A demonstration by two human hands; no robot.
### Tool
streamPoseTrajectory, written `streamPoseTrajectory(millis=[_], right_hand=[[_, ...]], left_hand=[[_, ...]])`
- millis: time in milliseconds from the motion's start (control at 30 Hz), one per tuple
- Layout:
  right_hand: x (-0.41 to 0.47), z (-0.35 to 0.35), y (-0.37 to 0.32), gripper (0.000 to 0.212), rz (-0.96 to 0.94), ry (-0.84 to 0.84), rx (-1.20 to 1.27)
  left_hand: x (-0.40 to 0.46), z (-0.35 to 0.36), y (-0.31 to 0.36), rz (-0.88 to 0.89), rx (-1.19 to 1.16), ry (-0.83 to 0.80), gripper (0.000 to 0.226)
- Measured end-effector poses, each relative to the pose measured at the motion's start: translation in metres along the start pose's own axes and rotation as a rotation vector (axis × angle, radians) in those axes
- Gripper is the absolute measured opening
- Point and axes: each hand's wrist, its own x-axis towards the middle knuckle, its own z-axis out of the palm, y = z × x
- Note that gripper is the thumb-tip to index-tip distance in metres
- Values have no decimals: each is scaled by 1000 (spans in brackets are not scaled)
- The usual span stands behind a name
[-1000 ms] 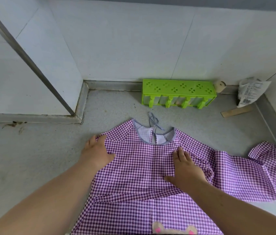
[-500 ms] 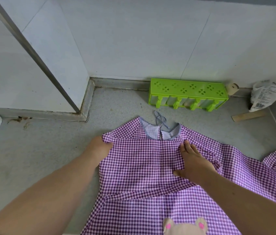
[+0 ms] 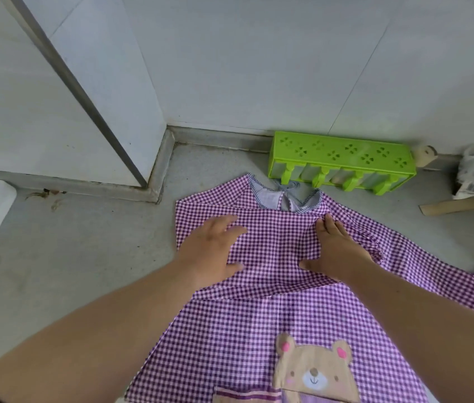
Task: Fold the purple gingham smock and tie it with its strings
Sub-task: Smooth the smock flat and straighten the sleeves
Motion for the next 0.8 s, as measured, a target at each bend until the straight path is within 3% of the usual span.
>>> streamPoseTrajectory(millis=[67,133,467,533,633,800], right_hand=[[-5,-2,0,131,15,11,4],[-15,0,-4,128,46,56,-5],[-70,33,15,116,136,59,-29],[-70,35,17,116,135,26,-2],[-65,37,20,120,146,17,43],[-60,42,30,117,94,26,139]], left_hand=[[-5,12,11,-2,71,-216,101],[-8,22,10,-34,142,-311,112],[12,14,24,-51,350,-450,136],[15,10,35,63,387,-422,134],[24,13,65,280,283,-410,113],[30,27,104,273,270,-484,89]])
